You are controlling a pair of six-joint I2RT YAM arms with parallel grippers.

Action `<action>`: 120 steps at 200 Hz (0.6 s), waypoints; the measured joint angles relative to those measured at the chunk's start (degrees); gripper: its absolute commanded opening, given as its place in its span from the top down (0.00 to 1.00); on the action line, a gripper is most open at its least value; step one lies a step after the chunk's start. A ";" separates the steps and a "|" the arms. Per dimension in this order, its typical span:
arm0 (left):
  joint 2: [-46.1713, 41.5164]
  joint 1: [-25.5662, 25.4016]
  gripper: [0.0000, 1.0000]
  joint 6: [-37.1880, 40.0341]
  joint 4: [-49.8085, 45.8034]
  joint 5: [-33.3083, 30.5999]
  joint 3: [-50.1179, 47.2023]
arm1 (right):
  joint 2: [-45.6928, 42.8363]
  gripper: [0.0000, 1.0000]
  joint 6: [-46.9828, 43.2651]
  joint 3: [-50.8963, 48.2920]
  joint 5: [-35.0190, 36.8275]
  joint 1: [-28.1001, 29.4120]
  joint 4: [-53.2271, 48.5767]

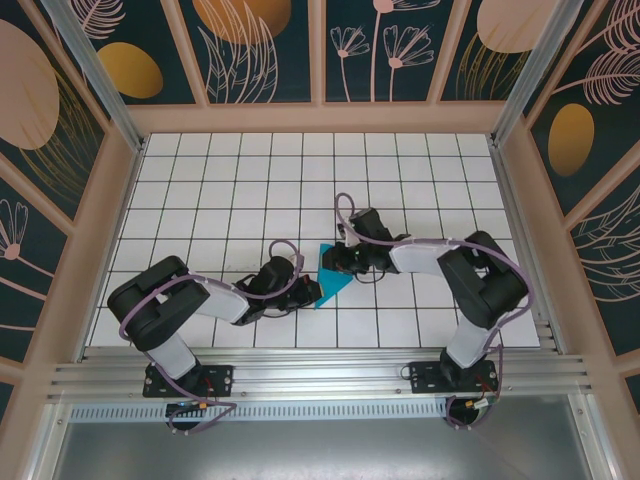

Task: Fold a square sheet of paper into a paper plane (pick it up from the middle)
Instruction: Fourth fold the wing at the center of the table.

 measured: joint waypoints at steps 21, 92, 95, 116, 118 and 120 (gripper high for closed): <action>0.09 0.00 1.00 -0.39 0.37 -0.13 -0.15 | -4.46 0.83 0.00 -1.31 0.96 -1.81 0.57; 0.59 0.00 1.00 -0.61 1.18 0.28 -0.17 | -3.78 0.92 0.09 -4.72 -1.51 -0.35 2.91; 0.59 0.00 1.00 -0.61 1.20 0.31 -0.17 | -3.50 0.92 0.13 -4.72 -1.62 -0.22 3.06; 0.59 0.00 1.00 -0.59 1.18 0.28 -0.17 | -1.20 0.92 0.11 -4.70 -2.75 0.72 3.82; 0.59 0.00 1.00 -0.59 1.18 0.28 -0.17 | -0.98 0.92 0.11 -4.72 -2.84 0.79 3.85; 0.59 0.00 1.00 -0.59 1.18 0.28 -0.17 | -0.74 0.92 0.11 -4.72 -2.84 0.85 3.85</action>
